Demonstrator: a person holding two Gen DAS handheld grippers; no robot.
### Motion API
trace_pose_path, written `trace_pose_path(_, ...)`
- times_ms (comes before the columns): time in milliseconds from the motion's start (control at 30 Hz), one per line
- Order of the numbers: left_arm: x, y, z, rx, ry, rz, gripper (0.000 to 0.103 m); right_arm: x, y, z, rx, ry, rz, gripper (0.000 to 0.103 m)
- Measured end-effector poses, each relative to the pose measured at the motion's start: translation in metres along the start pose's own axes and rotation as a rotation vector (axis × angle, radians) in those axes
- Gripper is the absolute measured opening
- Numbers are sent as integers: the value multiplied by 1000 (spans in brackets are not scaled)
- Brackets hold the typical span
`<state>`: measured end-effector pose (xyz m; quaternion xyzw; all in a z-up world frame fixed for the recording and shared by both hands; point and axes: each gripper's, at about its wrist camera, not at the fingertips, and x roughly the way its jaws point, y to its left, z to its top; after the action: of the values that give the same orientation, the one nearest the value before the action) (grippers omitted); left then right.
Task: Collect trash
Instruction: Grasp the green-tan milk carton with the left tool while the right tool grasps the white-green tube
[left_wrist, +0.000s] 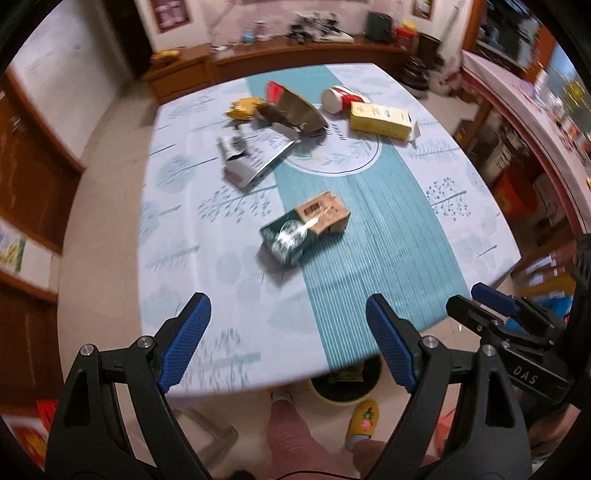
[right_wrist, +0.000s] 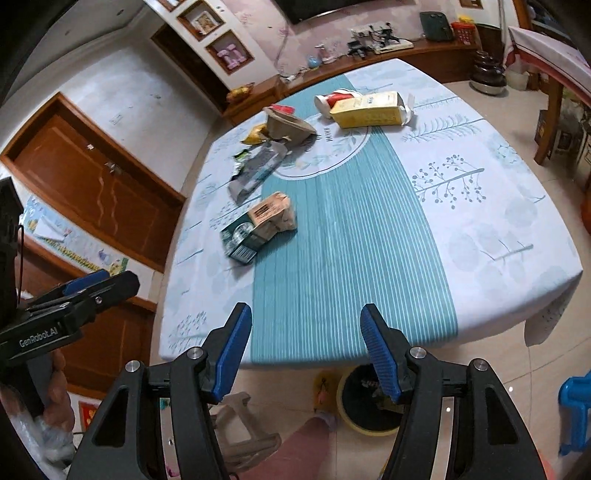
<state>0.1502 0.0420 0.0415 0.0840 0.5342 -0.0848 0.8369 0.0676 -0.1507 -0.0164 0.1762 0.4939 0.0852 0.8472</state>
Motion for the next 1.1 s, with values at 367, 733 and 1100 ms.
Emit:
trace_pose_path(367,154,-2,76,295,196,-118,68,93,5,52,260,-2,-128,62)
trace_pose_path(733,195,-3,88,369,219,-192,45,131,14,64,327,8,-186,62)
trace_pose_path(1100,155,106,119,127,131,-185,44,174,69,118,205,21,-124,62)
